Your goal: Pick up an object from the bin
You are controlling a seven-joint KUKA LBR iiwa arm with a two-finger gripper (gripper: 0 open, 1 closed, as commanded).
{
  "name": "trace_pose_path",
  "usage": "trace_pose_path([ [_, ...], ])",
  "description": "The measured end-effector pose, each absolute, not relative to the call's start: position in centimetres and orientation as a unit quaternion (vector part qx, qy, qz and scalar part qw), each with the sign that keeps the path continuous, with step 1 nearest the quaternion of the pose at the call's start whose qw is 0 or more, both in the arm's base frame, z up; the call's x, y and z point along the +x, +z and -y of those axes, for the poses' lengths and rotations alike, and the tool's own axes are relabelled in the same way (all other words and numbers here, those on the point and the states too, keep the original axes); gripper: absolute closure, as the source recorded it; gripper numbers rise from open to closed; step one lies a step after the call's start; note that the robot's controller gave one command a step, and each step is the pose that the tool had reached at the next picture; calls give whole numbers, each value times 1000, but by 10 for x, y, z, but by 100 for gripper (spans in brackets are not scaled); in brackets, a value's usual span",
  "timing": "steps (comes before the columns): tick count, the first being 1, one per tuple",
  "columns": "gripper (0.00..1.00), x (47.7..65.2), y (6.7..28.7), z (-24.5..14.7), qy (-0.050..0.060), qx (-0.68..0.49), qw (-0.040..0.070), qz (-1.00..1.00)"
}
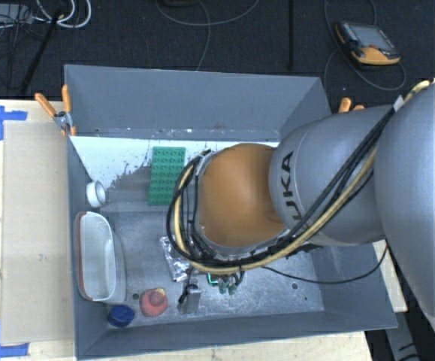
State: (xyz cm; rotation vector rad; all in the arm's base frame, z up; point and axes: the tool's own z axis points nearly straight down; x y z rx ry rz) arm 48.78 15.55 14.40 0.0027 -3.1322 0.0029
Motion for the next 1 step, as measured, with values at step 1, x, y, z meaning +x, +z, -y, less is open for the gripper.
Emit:
trace_pose_path([
  [1,0,476,66,-212,0,-19,-1,1000],
])
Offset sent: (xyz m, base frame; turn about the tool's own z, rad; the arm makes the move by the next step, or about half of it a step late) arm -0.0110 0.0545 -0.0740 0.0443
